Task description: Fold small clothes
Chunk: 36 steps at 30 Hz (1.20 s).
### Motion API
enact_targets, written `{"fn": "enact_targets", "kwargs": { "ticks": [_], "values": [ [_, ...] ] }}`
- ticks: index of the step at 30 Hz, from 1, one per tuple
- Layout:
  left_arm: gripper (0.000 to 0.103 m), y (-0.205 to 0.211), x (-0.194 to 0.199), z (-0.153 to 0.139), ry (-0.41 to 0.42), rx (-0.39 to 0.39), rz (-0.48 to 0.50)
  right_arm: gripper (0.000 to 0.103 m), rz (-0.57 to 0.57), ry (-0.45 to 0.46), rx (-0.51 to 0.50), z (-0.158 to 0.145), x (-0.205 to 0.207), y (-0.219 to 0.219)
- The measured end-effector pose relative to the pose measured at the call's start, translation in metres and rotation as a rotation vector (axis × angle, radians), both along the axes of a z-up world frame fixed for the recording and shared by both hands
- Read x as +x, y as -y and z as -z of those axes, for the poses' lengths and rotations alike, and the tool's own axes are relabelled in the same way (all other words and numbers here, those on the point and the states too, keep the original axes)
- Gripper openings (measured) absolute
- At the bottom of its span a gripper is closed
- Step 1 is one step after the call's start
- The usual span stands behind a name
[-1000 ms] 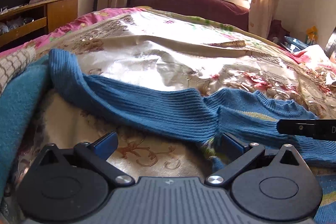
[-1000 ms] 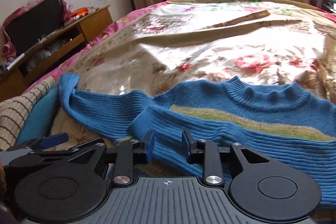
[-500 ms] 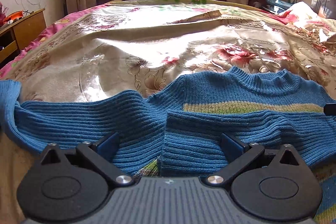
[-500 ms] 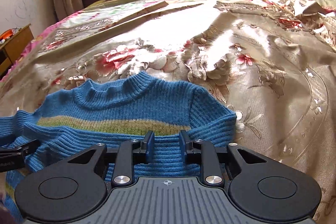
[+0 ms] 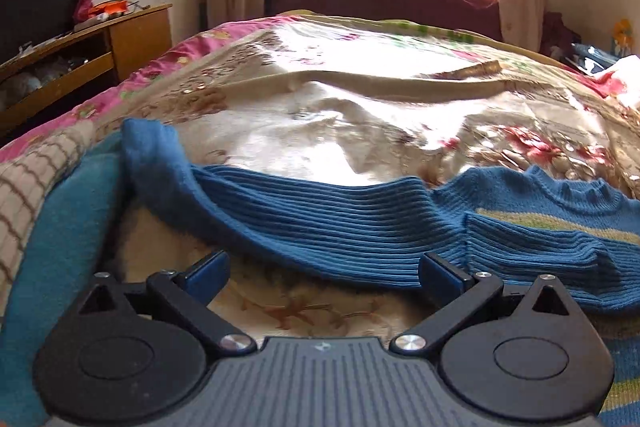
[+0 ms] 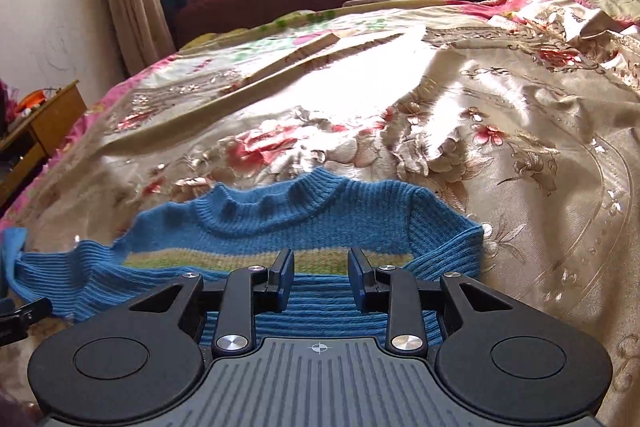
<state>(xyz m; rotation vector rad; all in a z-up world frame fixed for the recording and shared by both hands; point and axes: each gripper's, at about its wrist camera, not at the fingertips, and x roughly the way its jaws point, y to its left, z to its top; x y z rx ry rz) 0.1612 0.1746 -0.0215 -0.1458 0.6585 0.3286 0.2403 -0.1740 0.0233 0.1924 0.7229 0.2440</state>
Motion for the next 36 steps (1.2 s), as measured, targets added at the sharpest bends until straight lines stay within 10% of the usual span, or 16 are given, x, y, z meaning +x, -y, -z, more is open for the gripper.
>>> {"fn": "enact_targets", "kwargs": {
  "ticks": [11,15,26,36],
  "values": [
    [0.101,-0.084,0.012,-0.010,-0.002,-0.040,-0.198,0.030,-0.114,-0.018,0.122,0.008,-0.050,-0.032],
    [0.066,-0.100,0.039,-0.009,-0.076,-0.067,-0.235,0.030,-0.120,-0.040,0.159,0.016,-0.050,-0.034],
    [0.017,-0.105,0.037,-0.002,-0.087,-0.179,-0.285,0.031,-0.114,-0.069,0.232,0.024,-0.053,-0.028],
    [0.015,-0.049,0.016,-0.020,0.004,-0.197,-0.062,0.031,-0.141,-0.051,0.258,0.009,-0.055,-0.032]
  ]
}}
